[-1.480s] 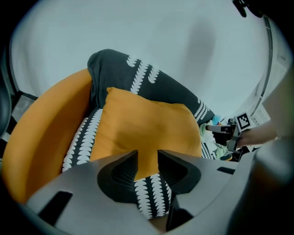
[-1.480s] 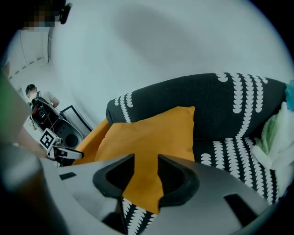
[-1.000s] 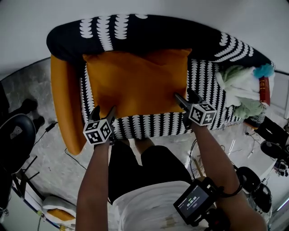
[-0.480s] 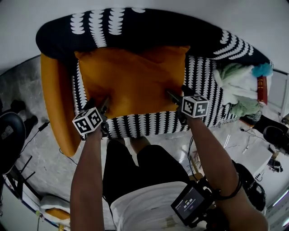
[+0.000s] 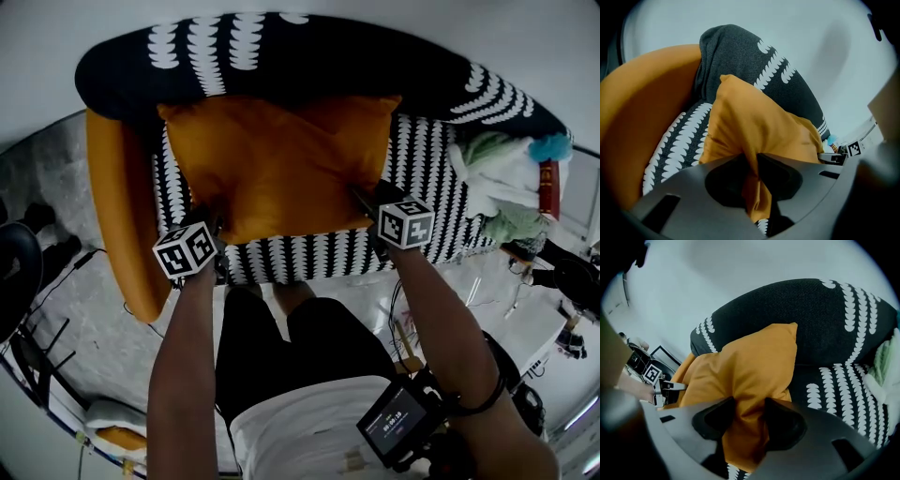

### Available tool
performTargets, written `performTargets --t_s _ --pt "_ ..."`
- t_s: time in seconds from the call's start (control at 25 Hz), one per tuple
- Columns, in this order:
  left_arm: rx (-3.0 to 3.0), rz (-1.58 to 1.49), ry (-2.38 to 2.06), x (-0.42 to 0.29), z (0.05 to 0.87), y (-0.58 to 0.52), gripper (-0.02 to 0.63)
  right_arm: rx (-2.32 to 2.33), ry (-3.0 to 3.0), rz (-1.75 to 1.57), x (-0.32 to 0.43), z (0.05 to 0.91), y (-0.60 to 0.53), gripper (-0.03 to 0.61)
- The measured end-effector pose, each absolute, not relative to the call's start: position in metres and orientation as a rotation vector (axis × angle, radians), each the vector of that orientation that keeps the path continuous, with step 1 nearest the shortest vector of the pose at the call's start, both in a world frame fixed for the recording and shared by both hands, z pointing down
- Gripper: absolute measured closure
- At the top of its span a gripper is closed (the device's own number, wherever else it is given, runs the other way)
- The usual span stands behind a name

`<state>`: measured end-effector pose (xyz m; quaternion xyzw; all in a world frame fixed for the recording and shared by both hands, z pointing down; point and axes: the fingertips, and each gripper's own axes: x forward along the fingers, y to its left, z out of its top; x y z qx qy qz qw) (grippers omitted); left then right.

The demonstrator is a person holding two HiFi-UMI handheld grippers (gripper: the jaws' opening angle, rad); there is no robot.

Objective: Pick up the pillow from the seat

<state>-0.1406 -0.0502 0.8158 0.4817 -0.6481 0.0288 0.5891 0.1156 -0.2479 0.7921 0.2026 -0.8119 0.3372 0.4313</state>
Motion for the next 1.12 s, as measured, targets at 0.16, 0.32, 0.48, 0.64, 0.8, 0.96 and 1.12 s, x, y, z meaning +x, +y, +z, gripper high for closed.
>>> performTargets --t_s 0.16,0.32,0.48,0.64,0.8,0.96,1.12 --pt "1.131 0.047 -1.522 -0.142 0.809 -0.049 0.563 0.503 -2.04 0.84 0.114 0.787 -0.246 0.408" --pt "1.137 0.053 -1.54 -0.142 0.801 -0.048 0.586 0.538 -2.068 0.857 0.115 0.779 -0.247 0.44" --pt "1.161 0.074 -1.561 -0.142 0.788 -0.042 0.595 0.56 -2.103 0.867 0.117 0.771 -0.24 0.453" --pt "1.209 0.119 -1.551 -0.139 0.775 -0.037 0.595 0.575 -2.108 0.888 0.128 0.765 -0.226 0.457" --pt "1.233 0.176 -1.513 -0.121 0.769 -0.025 0.595 0.603 -2.099 0.949 0.155 0.762 -0.204 0.459" --pt "1.239 0.214 -1.497 -0.104 0.763 -0.014 0.595 0.627 -2.088 1.023 0.18 0.759 -0.182 0.459" --pt "1.282 0.258 -1.494 -0.101 0.744 -0.007 0.597 0.643 -2.095 1.082 0.193 0.751 -0.157 0.459"
